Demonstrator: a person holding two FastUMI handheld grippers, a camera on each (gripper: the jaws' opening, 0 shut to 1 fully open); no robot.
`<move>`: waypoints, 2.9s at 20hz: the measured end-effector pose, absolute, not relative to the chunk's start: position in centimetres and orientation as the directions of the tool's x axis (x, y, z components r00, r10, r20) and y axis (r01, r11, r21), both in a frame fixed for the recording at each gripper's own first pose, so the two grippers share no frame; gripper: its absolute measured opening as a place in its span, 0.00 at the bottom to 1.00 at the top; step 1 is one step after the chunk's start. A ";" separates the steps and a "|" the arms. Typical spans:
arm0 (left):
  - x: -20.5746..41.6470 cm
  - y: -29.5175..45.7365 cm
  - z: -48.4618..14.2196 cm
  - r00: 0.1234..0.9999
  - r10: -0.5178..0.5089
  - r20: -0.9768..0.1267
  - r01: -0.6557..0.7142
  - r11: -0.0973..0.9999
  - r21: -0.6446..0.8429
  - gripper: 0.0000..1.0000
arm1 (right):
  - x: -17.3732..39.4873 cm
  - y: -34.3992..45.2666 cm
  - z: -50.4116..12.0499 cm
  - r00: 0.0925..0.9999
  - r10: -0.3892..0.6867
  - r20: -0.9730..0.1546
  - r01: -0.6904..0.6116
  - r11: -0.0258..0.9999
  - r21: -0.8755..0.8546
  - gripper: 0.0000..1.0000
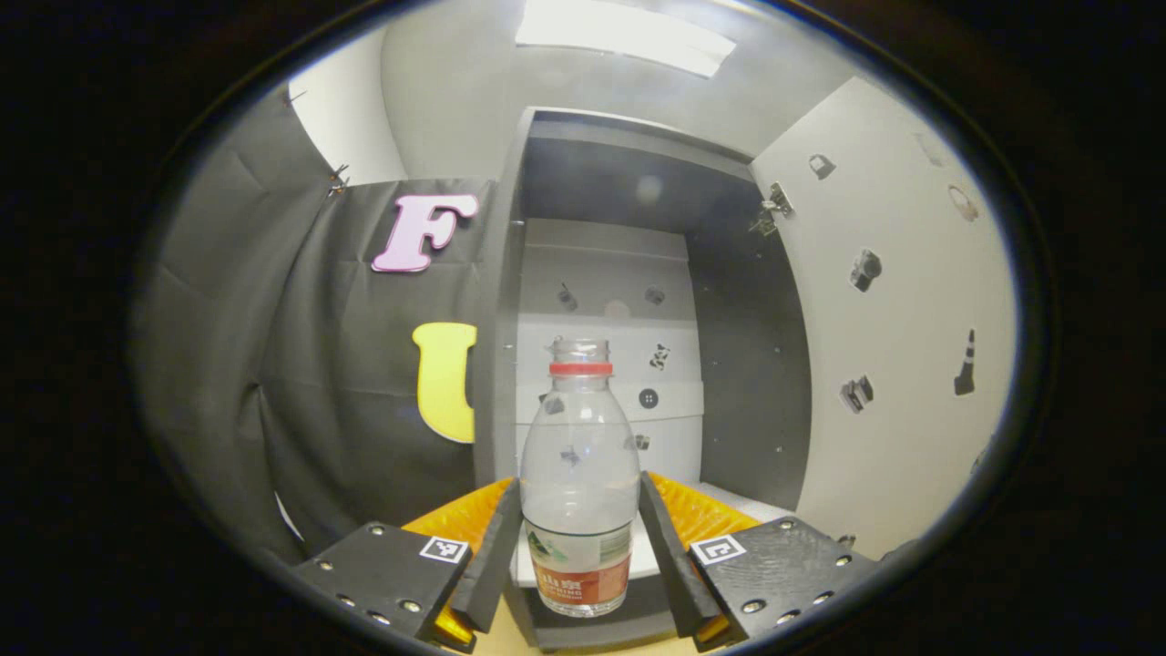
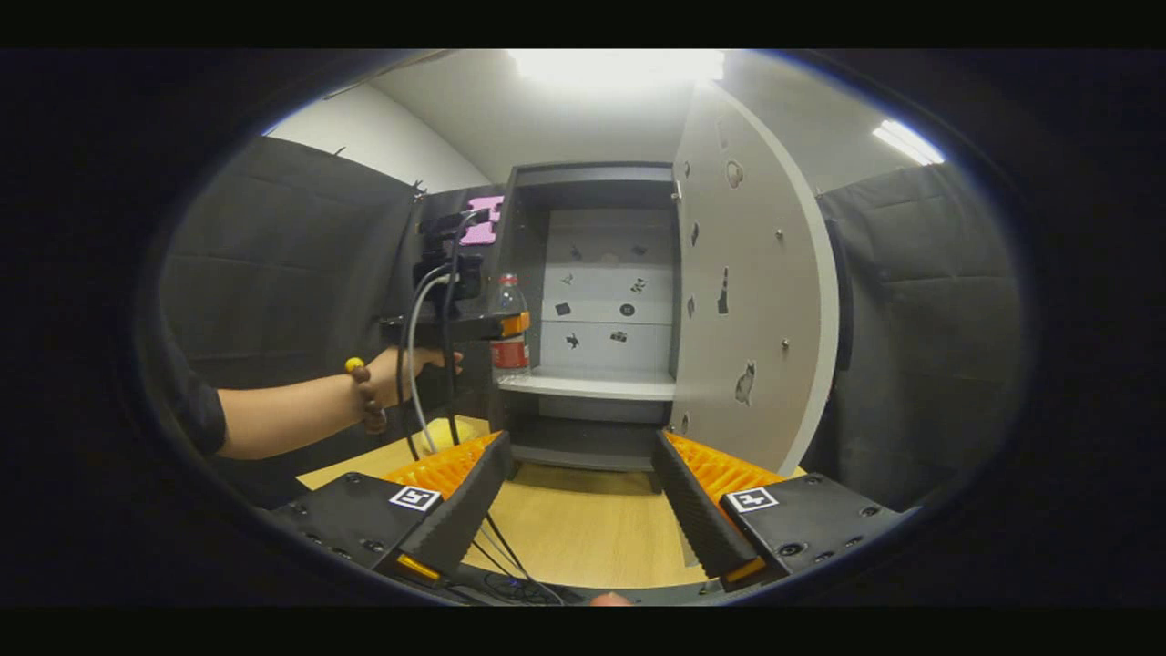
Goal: Open the cabinet door with the right hand, grasp the bottle in the cabinet with the left hand and place it on the coaster, then close the cabinet door with the right hand.
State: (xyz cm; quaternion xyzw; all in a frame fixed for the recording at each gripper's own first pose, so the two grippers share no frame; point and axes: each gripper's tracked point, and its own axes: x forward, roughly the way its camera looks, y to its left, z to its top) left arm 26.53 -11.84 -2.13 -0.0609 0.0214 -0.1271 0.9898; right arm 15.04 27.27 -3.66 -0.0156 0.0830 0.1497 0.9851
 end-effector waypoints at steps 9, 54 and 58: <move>14.4 -5.4 -13.0 0.960 -0.238 -0.147 0.215 0.964 -0.155 0.73 | 12.7 28.4 -3.2 0.943 0.297 -0.153 -0.306 0.951 -0.042 0.98; -1.6 -6.7 -35.8 0.912 -0.257 -0.320 0.203 0.960 -0.192 0.81 | 11.7 27.6 -4.5 0.923 0.289 -0.256 -0.297 0.955 0.009 0.98; -3.1 -7.5 -34.7 0.919 -0.215 -0.330 0.168 0.972 -0.166 0.78 | 12.6 26.6 -3.4 0.910 0.349 -0.225 -0.352 0.936 0.028 0.98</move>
